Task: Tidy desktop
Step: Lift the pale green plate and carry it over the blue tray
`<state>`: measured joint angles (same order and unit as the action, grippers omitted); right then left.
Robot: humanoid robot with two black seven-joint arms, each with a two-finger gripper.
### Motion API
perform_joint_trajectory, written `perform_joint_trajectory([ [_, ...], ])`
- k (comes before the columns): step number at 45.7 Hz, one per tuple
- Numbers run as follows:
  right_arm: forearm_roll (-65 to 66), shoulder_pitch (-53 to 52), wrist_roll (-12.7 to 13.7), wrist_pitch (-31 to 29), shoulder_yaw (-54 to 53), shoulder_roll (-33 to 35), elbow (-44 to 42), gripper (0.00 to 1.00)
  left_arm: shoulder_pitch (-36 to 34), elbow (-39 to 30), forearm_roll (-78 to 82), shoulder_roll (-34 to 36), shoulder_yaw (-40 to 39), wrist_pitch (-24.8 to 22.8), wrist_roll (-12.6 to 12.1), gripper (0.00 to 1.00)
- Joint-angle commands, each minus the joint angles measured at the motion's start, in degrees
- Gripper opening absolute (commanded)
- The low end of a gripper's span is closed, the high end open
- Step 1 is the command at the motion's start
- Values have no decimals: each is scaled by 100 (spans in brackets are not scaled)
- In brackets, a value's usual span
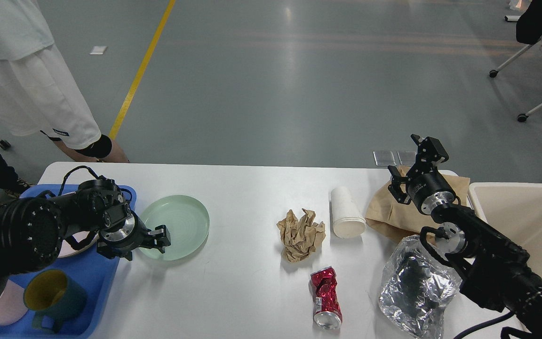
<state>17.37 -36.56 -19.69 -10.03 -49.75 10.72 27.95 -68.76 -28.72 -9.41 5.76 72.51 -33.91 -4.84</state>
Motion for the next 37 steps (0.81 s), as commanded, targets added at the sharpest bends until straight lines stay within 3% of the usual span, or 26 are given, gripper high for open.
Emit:
perform_joint_trajectory([
  [1,3,0,0,1,0,0,0,100,29,15,9,4,-26,-28,0,70],
  [10,3,0,0,1,0,0,0,100,47,15,18,-48,-79,-143,0,53],
  [25,3,0,0,1,0,0,0,100,82,15,70,-92,-105,-186,-9,36],
  [34,-6,0,0,-8,0,0,0,100,82,68,97,-101,-97,-801,-9,13],
  [37,-6,0,0,1,0,0,0,100,82,112,97,-110,-97,-942,-9,10],
])
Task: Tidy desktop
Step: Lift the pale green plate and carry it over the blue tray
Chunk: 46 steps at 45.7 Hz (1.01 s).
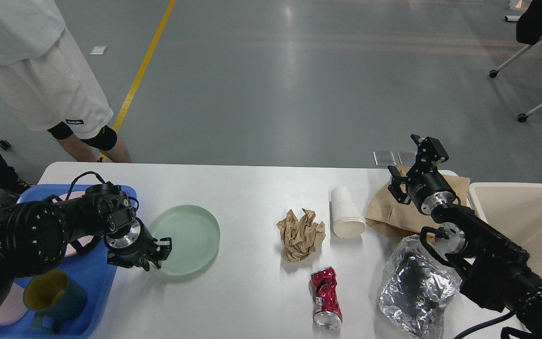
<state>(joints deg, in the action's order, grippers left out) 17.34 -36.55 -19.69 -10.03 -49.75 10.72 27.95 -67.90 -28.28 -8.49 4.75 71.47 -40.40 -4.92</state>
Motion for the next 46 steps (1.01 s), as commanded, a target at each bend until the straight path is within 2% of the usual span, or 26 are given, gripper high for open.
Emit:
perform_joint_trajectory([
  [1,-3,-2,0,1,0,0,0,100,5,68,5,-9,7,-319,0,10],
  [9,-3,-2,0,1,0,0,0,100,-13,77,5,0,7,-513,0,0],
  [13,-3,-2,0,1,0,0,0,100,-30,86,5,17,7,-671,0,0],
  [30,6,-2,0,1,0,0,0,100,-259,86,5,35,-1,-777,0,0],
  [35,-3,7,0,1,0,0,0,100,-469,86,5,53,-10,-820,0,0],
  [46,6,7,0,1,0,0,0,100,-1084,86,5,105,-177,-1268,0,0],
])
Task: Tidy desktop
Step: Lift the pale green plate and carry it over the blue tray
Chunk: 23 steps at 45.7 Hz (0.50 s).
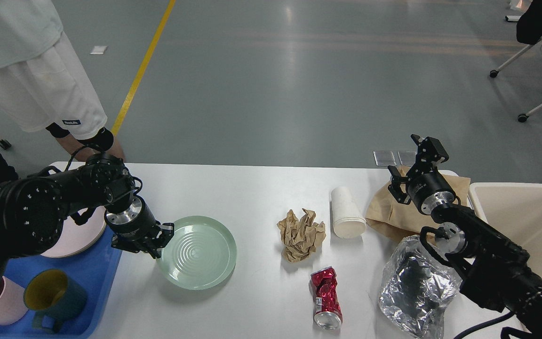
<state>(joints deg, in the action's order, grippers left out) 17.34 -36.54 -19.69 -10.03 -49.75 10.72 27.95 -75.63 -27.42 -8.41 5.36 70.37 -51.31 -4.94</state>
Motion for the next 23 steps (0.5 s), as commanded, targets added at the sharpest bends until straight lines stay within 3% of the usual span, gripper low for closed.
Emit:
perform_joint_trajectory([
  [1,-3,-2,0,1,0,0,0,100,-381,0,-2,61,-68,-212,2,0],
  [12,-3,-2,0,1,0,0,0,100,-821,0,-11,711,-68,-369,2,0],
  [23,6,-2,0,1,0,0,0,100,-611,246,-38,1722,-85,-369,2,0],
])
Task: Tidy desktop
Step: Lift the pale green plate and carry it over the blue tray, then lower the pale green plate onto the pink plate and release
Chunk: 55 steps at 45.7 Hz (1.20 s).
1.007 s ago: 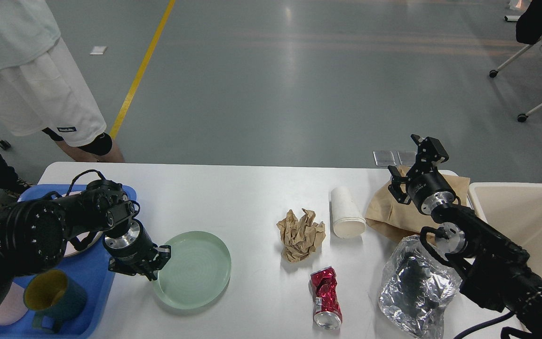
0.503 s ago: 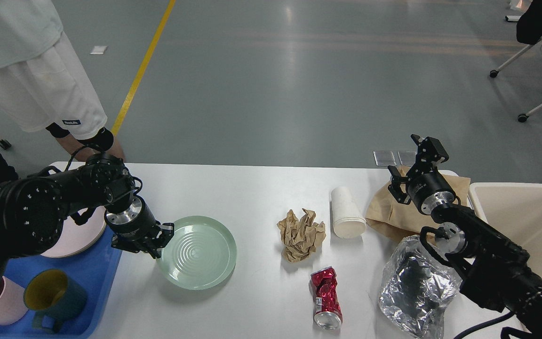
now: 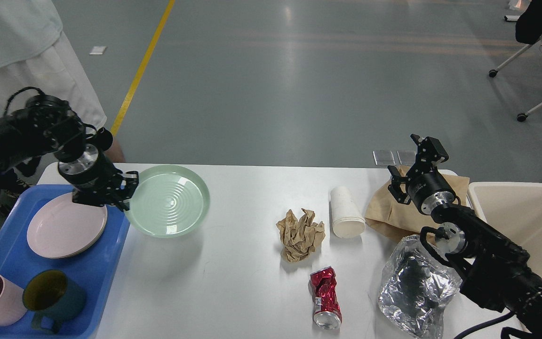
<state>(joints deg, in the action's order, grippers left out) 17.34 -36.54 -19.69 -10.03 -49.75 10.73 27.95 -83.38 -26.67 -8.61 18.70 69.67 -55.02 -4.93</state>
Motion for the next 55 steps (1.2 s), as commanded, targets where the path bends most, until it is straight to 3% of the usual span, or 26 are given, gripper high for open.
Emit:
perform_joint_trajectory([
  [1,-3,-2,0,1,0,0,0,100,251,223,-27,432,-15,2,1,0],
  [9,6,-2,0,1,0,0,0,100,1086,1066,-18,635,-243,2,1,0],
  [17,6,-2,0,1,0,0,0,100,1447,1708,-1,758,-278,158,1,0],
  [27,-3,-2,0,1,0,0,0,100,1500,1761,17,943,-278,790,-69,0],
  [35,6,-2,0,1,0,0,-9,100,1746,1761,17,925,-287,1318,-508,0],
  [40,6,-2,0,1,0,0,0,100,1781,1761,17,899,-287,1362,-658,0],
  [55,6,-2,0,1,0,0,0,100,1957,1753,17,837,-428,1362,-658,0],
])
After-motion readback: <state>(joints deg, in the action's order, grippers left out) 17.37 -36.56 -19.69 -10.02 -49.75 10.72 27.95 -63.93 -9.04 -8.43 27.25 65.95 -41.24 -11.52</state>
